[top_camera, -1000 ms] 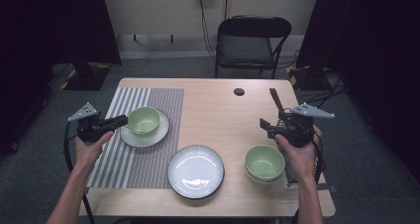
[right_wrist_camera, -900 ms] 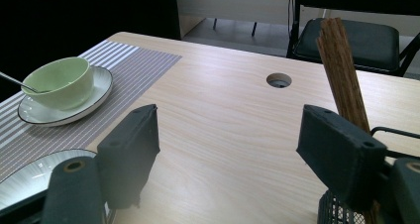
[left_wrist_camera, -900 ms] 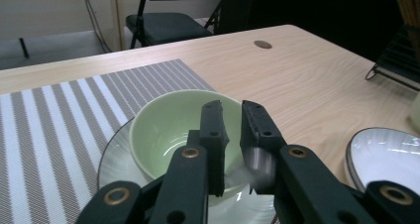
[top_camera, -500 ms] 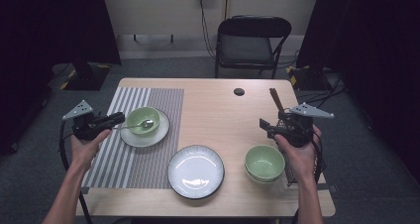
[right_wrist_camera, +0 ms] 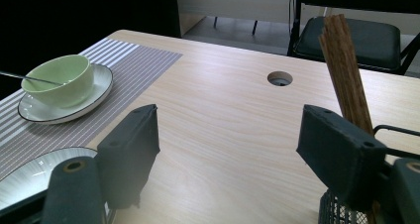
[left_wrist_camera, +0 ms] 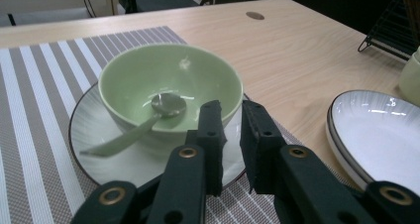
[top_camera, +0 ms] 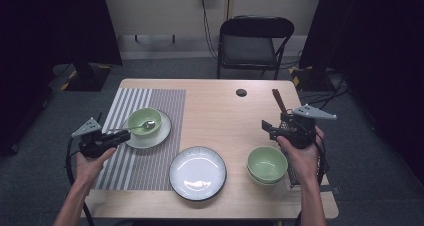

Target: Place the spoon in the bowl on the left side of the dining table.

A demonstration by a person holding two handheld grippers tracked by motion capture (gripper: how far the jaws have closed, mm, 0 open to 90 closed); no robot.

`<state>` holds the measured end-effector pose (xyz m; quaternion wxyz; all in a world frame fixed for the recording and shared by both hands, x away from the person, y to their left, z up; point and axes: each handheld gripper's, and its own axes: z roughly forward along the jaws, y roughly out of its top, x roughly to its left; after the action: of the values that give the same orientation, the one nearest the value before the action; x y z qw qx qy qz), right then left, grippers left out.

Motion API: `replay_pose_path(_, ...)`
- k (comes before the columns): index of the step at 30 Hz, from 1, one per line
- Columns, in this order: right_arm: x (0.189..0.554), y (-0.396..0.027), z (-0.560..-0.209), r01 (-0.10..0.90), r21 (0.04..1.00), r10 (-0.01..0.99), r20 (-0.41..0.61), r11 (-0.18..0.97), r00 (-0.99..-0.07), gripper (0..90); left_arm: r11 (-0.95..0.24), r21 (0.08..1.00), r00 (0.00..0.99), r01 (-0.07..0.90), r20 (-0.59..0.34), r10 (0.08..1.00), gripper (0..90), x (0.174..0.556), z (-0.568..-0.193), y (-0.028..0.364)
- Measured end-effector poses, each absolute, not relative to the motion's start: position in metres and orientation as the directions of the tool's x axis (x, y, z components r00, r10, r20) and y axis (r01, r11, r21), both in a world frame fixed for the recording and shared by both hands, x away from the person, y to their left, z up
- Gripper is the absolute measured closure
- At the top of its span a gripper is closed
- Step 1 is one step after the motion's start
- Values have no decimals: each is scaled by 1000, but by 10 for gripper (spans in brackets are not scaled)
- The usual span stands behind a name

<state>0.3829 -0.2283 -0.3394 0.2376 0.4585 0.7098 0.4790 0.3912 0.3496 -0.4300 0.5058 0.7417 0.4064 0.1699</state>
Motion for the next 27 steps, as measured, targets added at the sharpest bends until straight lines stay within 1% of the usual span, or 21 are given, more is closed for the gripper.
replay_pose_path(5,383,-227,-340,425,897,878,102,122,-468,235,-146,878,575,456,-166,801,756,399,-439,357)
replay_pose_path(7,383,-228,-340,424,898,878,101,122,-468,235,-127,883,568,452,-175,804,746,401,-440,361)
replay_pose_path(8,383,-228,-340,423,898,878,101,123,-468,234,-98,892,577,442,-199,792,746,402,-441,363)
replay_pose_path(9,383,-229,-340,426,897,878,103,121,-467,234,-86,894,570,441,-204,796,743,404,-441,365)
replay_pose_path(10,383,-229,-340,426,897,879,104,120,-466,234,-111,891,555,440,-173,814,749,405,-441,366)
replay_pose_path(11,383,-229,-340,425,898,878,106,117,-467,235,-117,889,547,443,-165,821,749,407,-440,368)
replay_pose_path(13,383,-229,-340,424,898,879,102,120,-465,235,-86,893,548,441,-193,814,747,409,-440,371)
replay_pose_path(14,383,-229,-339,424,898,881,101,120,-463,235,-91,895,538,437,-179,824,745,409,-440,372)
replay_pose_path(17,383,-229,-340,425,897,880,103,120,-464,235,-88,893,535,441,-183,825,741,411,-441,373)
replay_pose_path(18,383,-229,-340,427,896,880,103,120,-464,235,-110,888,528,447,-163,833,737,414,-443,373)
replay_pose_path(24,384,-229,-340,427,896,880,103,121,-464,235,-80,889,522,451,-190,831,703,418,-444,374)
replay_pose_path(26,384,-229,-340,429,895,882,101,122,-461,235,-119,884,520,452,-153,840,694,420,-442,372)
replay_pose_path(27,384,-229,-341,428,895,881,100,123,-463,235,-110,883,523,457,-167,836,679,420,-440,373)
